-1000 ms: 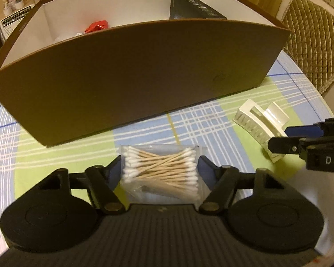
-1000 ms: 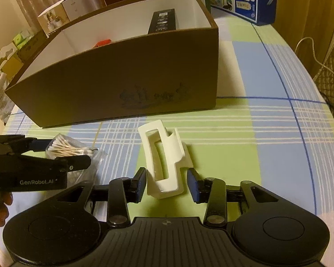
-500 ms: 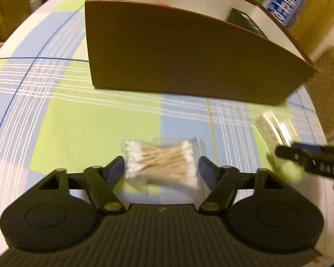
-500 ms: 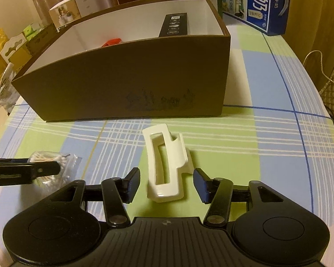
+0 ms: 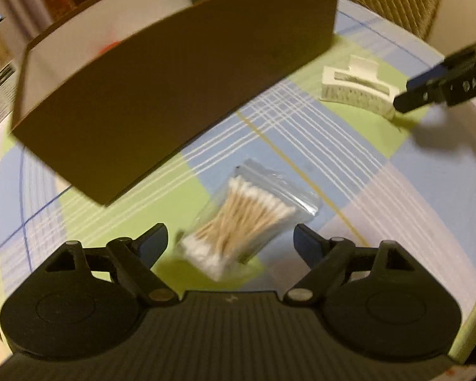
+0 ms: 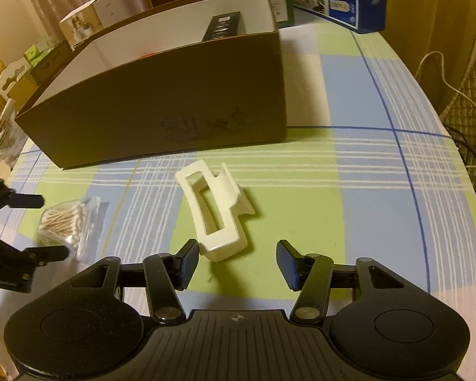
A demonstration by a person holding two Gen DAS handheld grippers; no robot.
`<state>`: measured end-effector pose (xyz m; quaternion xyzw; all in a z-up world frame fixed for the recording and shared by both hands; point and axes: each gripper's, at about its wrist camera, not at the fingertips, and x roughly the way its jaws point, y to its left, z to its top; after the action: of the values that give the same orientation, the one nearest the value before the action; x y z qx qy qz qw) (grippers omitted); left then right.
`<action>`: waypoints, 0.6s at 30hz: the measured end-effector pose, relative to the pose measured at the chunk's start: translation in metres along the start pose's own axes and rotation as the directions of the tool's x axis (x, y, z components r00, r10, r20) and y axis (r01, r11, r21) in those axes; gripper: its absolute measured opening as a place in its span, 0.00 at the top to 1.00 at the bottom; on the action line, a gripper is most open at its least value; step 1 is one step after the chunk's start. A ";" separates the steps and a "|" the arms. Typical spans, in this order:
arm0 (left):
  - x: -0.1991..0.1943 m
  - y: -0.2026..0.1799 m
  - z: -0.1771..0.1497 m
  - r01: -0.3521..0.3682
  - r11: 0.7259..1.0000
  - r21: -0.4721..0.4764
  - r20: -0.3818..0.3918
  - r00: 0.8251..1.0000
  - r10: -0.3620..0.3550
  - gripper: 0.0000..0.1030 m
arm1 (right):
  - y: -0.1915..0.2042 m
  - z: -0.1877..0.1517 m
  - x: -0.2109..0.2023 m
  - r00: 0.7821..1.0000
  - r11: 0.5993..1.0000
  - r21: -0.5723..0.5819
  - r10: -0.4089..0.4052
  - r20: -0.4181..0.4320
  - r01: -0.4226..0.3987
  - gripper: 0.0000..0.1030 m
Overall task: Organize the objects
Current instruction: 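Lift the swab bag and hair clip and carry both toward the brown box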
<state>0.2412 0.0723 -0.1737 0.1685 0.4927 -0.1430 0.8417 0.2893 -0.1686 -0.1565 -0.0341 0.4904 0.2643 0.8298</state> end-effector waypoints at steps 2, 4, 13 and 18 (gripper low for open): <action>0.006 0.002 0.004 0.028 1.000 -0.006 0.001 1.000 -0.028 0.30 | -0.001 -0.001 -0.003 1.000 1.000 0.007 -0.006 0.004 0.006 0.50; 0.007 0.005 0.008 0.044 0.998 -0.049 0.005 0.999 -0.044 0.42 | -0.002 -0.001 -0.006 1.000 1.000 0.012 -0.009 0.010 0.009 0.50; 0.004 0.024 0.006 0.061 0.864 -0.500 0.022 0.998 -0.058 0.73 | 0.011 0.009 -0.002 0.999 0.997 -0.071 0.031 0.039 -0.028 0.41; 0.001 0.020 0.007 -0.009 0.799 -0.601 -0.021 1.000 -0.004 0.73 | 0.029 0.020 0.019 0.999 0.980 -0.198 0.031 0.030 -0.025 0.35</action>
<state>0.2557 0.0875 -0.1686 -0.1049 0.5211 0.0236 0.8467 0.2989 -0.1302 -0.1559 -0.1051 0.4485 0.3237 0.8265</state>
